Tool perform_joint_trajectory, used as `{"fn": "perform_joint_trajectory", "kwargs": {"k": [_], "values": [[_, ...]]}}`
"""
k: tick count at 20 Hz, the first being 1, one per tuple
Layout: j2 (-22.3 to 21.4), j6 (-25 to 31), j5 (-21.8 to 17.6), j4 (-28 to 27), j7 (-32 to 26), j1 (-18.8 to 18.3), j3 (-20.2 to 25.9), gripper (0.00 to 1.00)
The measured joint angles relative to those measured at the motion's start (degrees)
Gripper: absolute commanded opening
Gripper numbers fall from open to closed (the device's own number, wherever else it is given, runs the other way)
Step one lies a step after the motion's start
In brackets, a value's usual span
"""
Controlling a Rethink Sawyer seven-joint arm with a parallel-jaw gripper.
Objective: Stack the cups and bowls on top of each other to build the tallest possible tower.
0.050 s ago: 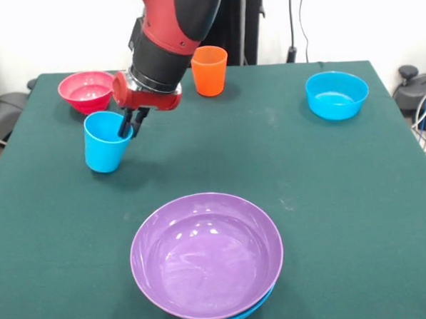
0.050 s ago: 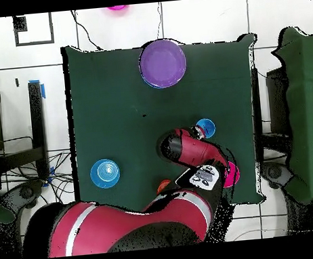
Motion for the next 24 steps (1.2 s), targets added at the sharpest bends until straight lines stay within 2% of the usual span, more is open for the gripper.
{"fn": "perform_joint_trajectory", "kwargs": {"k": [11,14,19,23,24], "values": [[0.30,8.52,1.98,-8.85,0.01,2.49,-0.02,0.00],[0.73,12.07,2.75,-12.69,0.63,2.90,-0.51,0.00],[1.96,19.55,3.17,-19.40,3.47,3.56,-2.41,0.00],[2.12,27.99,3.12,-24.44,6.24,4.14,-4.41,0.00],[1.69,32.74,3.16,-26.58,7.31,4.30,-5.26,0.00]]}}
